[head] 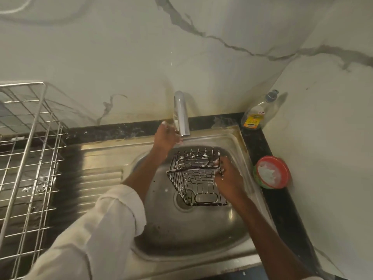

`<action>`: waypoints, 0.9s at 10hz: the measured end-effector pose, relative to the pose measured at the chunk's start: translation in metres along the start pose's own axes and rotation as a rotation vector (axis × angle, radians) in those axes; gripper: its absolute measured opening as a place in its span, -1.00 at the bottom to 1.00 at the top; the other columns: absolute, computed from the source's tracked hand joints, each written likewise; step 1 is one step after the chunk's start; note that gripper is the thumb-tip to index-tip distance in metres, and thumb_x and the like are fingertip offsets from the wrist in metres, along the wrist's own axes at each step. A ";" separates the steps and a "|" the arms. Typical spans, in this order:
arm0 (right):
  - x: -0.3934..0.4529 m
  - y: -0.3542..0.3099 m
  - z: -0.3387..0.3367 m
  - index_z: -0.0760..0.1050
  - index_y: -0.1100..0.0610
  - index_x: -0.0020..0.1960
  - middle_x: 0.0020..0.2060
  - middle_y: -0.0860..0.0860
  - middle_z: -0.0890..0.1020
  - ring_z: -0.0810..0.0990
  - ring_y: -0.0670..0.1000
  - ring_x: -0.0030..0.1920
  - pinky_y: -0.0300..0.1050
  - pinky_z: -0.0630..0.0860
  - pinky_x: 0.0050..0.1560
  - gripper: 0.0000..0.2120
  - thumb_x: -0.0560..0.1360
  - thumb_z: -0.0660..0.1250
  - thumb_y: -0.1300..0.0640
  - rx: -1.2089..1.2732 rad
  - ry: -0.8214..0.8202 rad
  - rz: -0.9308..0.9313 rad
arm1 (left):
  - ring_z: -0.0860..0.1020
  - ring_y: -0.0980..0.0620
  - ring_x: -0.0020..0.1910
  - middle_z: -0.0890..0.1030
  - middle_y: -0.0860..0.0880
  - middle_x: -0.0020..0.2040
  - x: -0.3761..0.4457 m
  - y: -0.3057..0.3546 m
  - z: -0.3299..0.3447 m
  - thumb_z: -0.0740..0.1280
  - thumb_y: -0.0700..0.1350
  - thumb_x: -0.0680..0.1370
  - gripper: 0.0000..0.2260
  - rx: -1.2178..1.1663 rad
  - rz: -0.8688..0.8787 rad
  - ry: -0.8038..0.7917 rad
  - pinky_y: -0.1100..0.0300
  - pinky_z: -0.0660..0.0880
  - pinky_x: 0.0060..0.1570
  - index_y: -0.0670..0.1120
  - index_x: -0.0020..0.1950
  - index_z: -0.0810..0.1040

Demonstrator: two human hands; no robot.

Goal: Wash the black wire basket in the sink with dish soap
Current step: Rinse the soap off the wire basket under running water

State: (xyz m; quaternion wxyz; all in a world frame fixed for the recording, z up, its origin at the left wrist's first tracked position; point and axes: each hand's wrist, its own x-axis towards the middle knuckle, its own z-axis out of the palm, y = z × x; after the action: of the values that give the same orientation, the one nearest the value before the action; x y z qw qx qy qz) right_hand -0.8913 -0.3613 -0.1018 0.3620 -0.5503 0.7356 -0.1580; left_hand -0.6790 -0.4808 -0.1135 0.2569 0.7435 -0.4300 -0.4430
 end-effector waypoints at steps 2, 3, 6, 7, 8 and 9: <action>-0.015 0.005 -0.005 0.31 -0.07 0.47 0.08 0.03 0.66 0.66 0.02 -0.18 -0.15 0.44 -0.36 -0.44 0.54 0.35 0.26 0.053 0.088 0.093 | 0.67 -0.18 0.17 0.71 -0.24 0.16 -0.010 -0.045 0.012 0.21 0.08 0.76 -0.63 -0.875 -0.407 -0.172 -0.06 0.54 0.30 -0.22 0.29 0.55; -0.019 0.006 -0.007 0.28 -0.07 0.53 0.11 0.05 0.65 0.64 0.04 -0.17 -0.18 0.38 -0.39 -0.36 0.52 0.35 0.27 0.069 0.121 0.130 | 0.65 -0.06 0.00 0.71 -0.17 0.08 -0.014 -0.050 0.026 0.30 -0.13 0.72 -0.85 -0.827 -0.482 -0.130 0.05 0.54 0.22 -0.19 0.14 0.60; -0.034 0.018 -0.012 0.24 -0.10 0.57 0.22 0.11 0.65 0.69 0.17 0.01 0.01 0.63 -0.16 -0.29 0.49 0.35 0.22 0.182 0.188 0.270 | 0.46 -0.21 0.51 0.47 -0.20 0.53 0.004 -0.001 0.051 0.10 -0.07 0.80 -0.57 -0.836 -0.591 0.022 -0.12 0.45 0.41 -0.12 0.68 0.25; -0.033 0.020 -0.014 0.23 -0.08 0.59 0.23 0.11 0.64 0.68 0.12 -0.01 -0.18 0.46 -0.27 -0.31 0.52 0.34 0.23 0.148 0.164 0.276 | 0.60 0.01 0.13 0.64 0.00 0.09 0.000 -0.006 0.058 0.18 0.05 0.78 -0.65 0.273 -0.238 -0.043 0.10 0.46 0.16 -0.01 0.53 0.48; -0.031 0.022 -0.013 0.24 -0.06 0.59 0.26 0.13 0.62 0.62 0.03 -0.11 -0.26 0.31 -0.44 -0.32 0.53 0.33 0.25 0.152 0.147 0.283 | 0.57 0.04 0.04 0.60 0.07 0.01 -0.017 -0.004 0.046 0.28 0.00 0.74 -0.78 0.612 -0.074 -0.057 0.12 0.47 0.18 -0.03 0.33 0.59; -0.029 0.024 -0.011 0.25 -0.05 0.58 0.27 0.16 0.62 0.64 0.07 -0.07 -0.25 0.35 -0.40 -0.33 0.52 0.32 0.25 0.167 0.144 0.271 | 0.58 0.07 0.18 0.58 -0.08 0.39 -0.027 0.011 0.050 0.20 -0.05 0.77 -0.71 -0.103 -0.451 0.009 0.12 0.53 0.18 -0.06 0.48 0.48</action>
State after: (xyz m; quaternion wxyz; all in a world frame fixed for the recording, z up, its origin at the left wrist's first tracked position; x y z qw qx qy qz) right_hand -0.9116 -0.3284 -0.0993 0.3706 -0.4014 0.8115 -0.2074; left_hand -0.7336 -0.4634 -0.1168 0.1909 0.8087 -0.2285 -0.5072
